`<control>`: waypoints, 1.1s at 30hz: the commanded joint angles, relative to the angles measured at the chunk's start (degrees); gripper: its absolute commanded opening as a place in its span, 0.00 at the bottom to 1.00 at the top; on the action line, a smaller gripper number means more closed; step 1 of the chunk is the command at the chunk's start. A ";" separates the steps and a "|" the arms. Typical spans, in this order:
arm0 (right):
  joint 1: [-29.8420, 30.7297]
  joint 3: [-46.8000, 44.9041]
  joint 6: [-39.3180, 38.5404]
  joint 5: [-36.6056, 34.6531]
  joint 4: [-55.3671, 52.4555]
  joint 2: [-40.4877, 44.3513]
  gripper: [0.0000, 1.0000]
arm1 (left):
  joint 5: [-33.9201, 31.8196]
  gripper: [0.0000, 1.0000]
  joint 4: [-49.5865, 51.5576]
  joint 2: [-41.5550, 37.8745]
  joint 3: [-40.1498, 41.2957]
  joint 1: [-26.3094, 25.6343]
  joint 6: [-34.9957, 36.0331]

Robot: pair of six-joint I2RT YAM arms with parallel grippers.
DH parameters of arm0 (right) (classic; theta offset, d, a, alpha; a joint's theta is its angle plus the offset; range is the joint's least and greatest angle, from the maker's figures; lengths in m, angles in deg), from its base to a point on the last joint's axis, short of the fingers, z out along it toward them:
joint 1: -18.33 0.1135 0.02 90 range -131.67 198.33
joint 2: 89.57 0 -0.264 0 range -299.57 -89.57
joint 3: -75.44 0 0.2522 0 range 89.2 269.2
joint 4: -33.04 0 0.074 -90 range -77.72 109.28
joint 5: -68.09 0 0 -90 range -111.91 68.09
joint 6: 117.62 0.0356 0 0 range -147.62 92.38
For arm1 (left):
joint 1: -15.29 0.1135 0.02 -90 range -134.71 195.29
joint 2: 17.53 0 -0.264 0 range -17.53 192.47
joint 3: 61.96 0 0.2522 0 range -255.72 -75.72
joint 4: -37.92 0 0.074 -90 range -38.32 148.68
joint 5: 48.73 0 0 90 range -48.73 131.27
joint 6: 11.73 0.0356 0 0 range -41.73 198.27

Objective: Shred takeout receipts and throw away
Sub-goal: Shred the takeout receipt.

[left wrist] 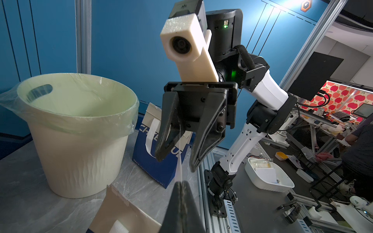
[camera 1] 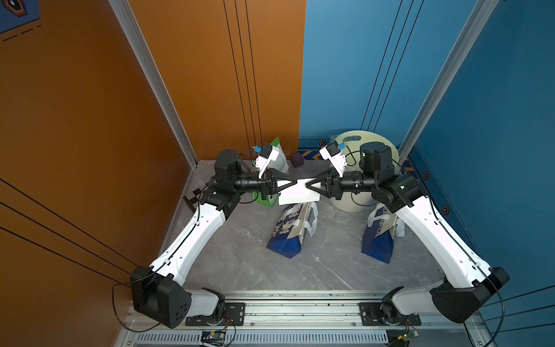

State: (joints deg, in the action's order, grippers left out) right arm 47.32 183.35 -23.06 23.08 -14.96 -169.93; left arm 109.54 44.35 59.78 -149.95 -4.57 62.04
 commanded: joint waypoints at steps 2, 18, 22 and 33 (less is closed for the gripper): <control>0.45 2.07 0.95 1.42 2.12 -0.92 0.34 | 2.22 0.00 -0.74 0.21 -0.03 -0.23 0.95; 7.13 1.08 -11.76 -22.77 2.24 0.10 0.00 | -6.96 0.00 -0.74 2.71 -2.93 1.12 -12.45; 13.03 -0.91 -21.03 -39.42 4.90 1.26 0.00 | -10.81 0.00 -0.67 4.68 -4.35 1.86 -20.31; 21.16 -16.57 -36.02 -35.04 20.76 13.25 0.00 | -23.56 0.00 11.47 6.62 -8.11 3.43 -14.28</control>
State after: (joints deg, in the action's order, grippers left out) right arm 68.04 169.16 -54.58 -16.85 0.47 -160.95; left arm 92.82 51.23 65.71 -155.35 -2.05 44.75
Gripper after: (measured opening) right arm 0.045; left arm 0.040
